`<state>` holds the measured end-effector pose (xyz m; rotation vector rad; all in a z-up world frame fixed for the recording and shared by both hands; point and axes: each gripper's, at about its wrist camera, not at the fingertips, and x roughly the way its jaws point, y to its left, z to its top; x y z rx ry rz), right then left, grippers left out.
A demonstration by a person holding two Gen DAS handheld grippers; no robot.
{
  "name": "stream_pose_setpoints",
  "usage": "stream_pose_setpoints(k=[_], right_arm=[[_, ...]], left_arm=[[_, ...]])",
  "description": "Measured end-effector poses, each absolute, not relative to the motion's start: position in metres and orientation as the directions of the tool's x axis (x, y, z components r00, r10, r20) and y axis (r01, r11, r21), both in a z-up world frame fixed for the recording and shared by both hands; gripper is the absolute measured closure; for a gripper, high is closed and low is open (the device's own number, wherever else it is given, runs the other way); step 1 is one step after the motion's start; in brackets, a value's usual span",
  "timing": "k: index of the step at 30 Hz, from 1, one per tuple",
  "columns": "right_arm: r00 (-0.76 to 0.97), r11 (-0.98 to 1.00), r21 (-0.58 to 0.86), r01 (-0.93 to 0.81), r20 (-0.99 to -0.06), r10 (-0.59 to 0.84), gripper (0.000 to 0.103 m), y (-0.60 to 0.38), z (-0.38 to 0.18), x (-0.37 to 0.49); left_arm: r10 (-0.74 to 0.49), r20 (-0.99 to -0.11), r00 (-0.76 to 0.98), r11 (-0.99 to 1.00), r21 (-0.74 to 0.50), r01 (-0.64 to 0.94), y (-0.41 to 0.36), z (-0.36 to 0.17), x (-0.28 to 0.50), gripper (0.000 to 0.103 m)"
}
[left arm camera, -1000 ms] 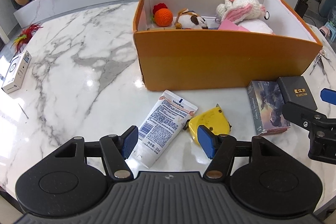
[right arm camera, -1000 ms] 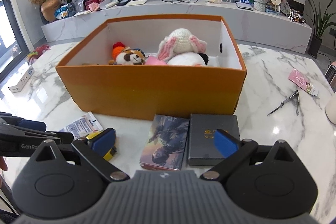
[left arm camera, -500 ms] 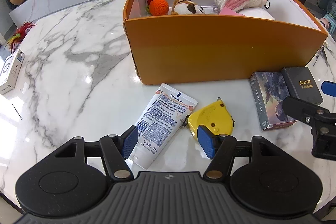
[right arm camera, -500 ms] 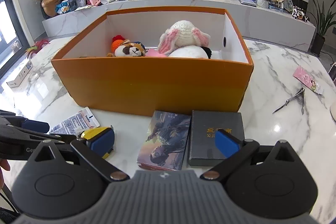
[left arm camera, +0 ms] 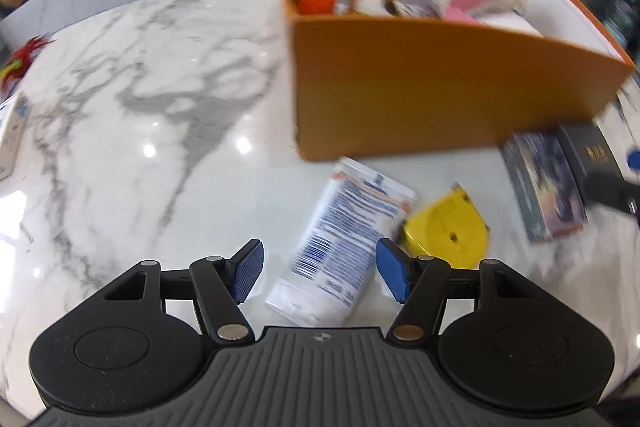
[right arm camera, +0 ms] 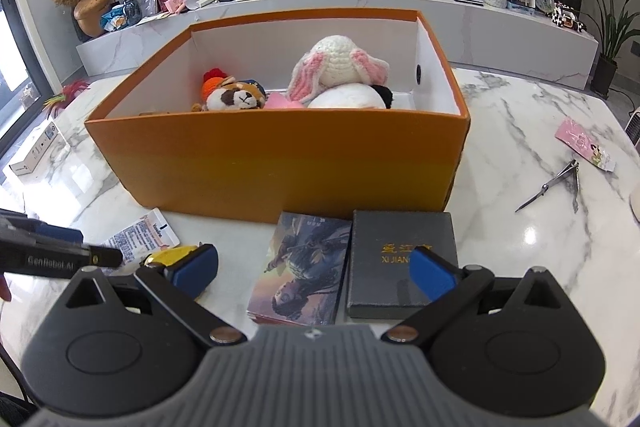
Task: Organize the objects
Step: 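Grasp the Vaseline tube with the left tool while the right tool grasps the dark gray box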
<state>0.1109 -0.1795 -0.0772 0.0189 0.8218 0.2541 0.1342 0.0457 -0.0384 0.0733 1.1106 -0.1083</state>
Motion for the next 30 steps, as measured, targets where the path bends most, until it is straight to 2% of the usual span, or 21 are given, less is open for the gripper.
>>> stream_pose_setpoints(k=[5,12,24,30], right_arm=[[0.655,0.971,0.125,-0.203,-0.72,0.23,0.001,-0.188,-0.076,0.114],[0.658,0.985,0.136,-0.11,-0.733,0.175,0.001,-0.219,-0.083,0.123],[0.597,0.987,0.148,-0.068,-0.786,0.159,0.001,-0.232,-0.108,0.15],[0.58,0.984,0.178,0.013,-0.803,0.137,0.002,-0.252,-0.116,0.156]], left_arm=[[-0.013,-0.911,0.411,0.978,0.074,0.195,0.032,-0.052,0.132,0.029],[-0.013,-0.912,0.411,0.993,0.038,0.116,0.045,-0.056,0.137,0.012],[-0.034,-0.912,0.408,0.994,0.012,0.11,0.045,-0.056,0.142,0.012],[-0.038,-0.912,0.409,0.993,0.012,0.119,0.046,-0.057,0.143,0.011]])
